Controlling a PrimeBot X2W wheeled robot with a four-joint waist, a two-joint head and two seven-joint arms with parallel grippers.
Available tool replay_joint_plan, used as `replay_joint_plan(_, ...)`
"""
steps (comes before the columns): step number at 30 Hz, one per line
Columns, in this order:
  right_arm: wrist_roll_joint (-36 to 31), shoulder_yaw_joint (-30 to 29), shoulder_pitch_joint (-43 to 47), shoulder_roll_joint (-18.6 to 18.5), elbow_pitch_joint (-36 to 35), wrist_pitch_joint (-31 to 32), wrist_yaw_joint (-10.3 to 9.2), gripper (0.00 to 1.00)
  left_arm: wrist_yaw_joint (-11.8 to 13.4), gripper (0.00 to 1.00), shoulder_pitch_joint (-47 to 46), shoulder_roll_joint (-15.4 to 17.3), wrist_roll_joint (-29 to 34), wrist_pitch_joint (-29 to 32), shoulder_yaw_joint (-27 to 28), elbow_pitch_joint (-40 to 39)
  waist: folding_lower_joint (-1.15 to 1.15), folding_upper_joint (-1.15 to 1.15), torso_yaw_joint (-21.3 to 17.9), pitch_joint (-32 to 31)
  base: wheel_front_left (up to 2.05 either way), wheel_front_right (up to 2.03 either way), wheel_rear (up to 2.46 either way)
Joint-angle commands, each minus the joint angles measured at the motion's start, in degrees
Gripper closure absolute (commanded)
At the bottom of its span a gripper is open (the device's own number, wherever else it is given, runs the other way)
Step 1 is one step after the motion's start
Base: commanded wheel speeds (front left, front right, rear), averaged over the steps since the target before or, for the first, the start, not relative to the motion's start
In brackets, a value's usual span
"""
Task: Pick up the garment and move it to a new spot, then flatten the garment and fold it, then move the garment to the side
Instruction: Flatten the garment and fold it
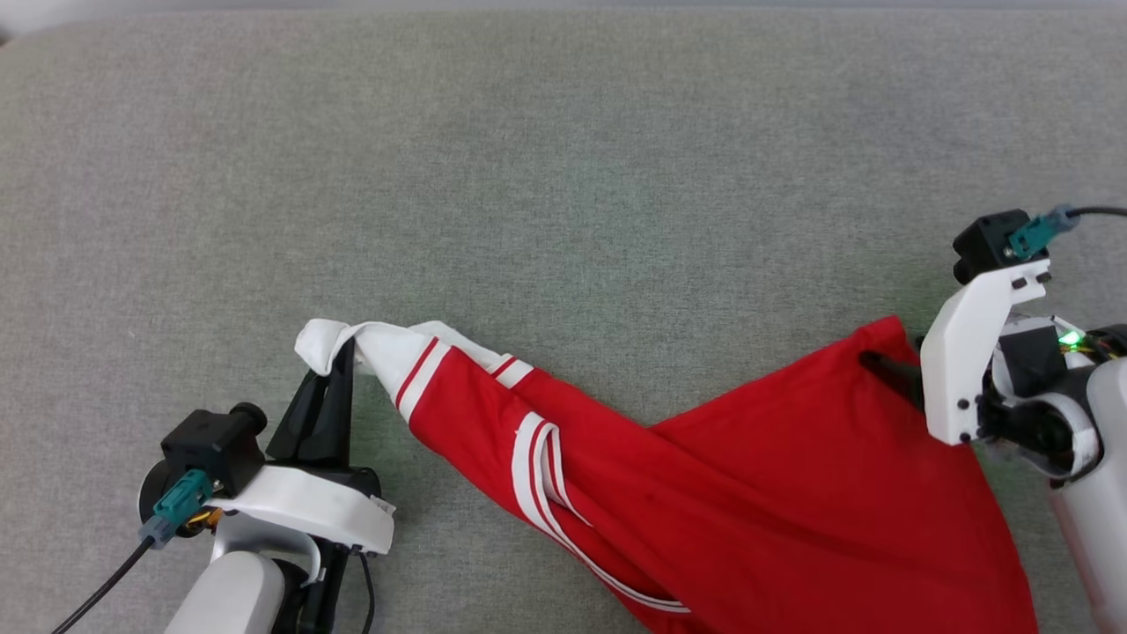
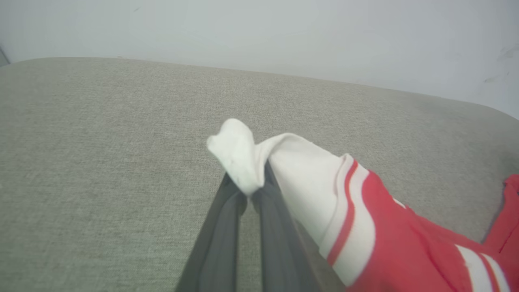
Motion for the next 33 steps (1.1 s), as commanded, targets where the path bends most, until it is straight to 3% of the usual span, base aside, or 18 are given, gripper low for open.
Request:
replay_joint_plan(1, 0.98, 2.24, 1.55, 0.83, 2.95, 2.51, -0.02, 0.00, -0.20, 1.00, -1.04, -0.28, 0.36, -0.47, -0.14, 0.18, 0.00, 0.00, 0.67, 0.97, 0.00, 0.00, 0.00)
replay_joint_plan(4, 2.24, 4.22, 2.04, 1.01, 5.07, 5.60, -0.01, 0.00, -0.56, 1.00, -1.52, -0.55, 0.27, -0.75, -0.21, 0.72, 0.00, 0.00, 0.90, 1.40, 0.00, 0.00, 0.00)
replay_joint_plan(5, 2.88, 4.61, 2.07, 0.96, 5.38, 6.17, -0.01, 0.31, -0.65, 1.00, -1.60, -0.62, 0.24, -0.84, -0.26, 0.90, 0.00, 0.00, 0.94, 1.47, 0.00, 0.00, 0.00)
replay_joint_plan(6, 3.41, 4.83, 1.91, 0.96, 5.65, 6.50, 0.00, 0.75, -0.77, 1.00, -1.69, -0.67, 0.20, -0.92, -0.29, 1.08, 0.00, 0.00, 0.97, 1.46, 0.00, 0.00, 0.00)
replay_joint_plan(7, 3.56, 5.23, 1.67, 0.81, 5.73, 6.53, 0.00, 1.00, -0.89, 1.00, -1.76, -0.67, 0.14, -0.99, -0.31, 1.34, 0.00, 0.00, 0.96, 1.32, 0.00, 0.00, 0.00)
replay_joint_plan(12, 4.86, 6.24, -1.50, -1.22, 3.79, 0.54, 0.05, 1.00, -1.38, 1.00, -1.48, 0.81, -0.55, -0.53, 0.09, 3.42, 0.00, 0.00, 0.00, -4.33, 0.00, 0.00, 0.00)
replay_joint_plan(20, 0.72, 3.12, -4.53, -1.92, 5.18, -9.38, -0.02, 1.00, -3.16, 1.00, -7.09, 4.22, -0.22, 2.86, 0.35, 5.49, 0.00, 0.00, -1.68, -12.10, 0.00, 0.00, 0.00)
replay_joint_plan(27, -2.92, -1.13, -9.79, -1.30, 8.11, -15.79, -0.04, 1.00, -6.10, 1.00, -19.26, 5.09, -1.85, 5.71, 1.16, 12.61, 0.00, 0.00, -3.31, -14.93, 0.00, 0.00, 0.00)
replay_joint_plan(33, -6.13, -4.08, -17.43, -0.97, 9.44, -19.65, -0.05, 1.00, -7.23, 1.00, -32.76, 5.27, -1.41, 8.17, 1.20, 19.92, 0.00, 0.00, -4.60, -12.98, 0.00, 0.00, 0.00)
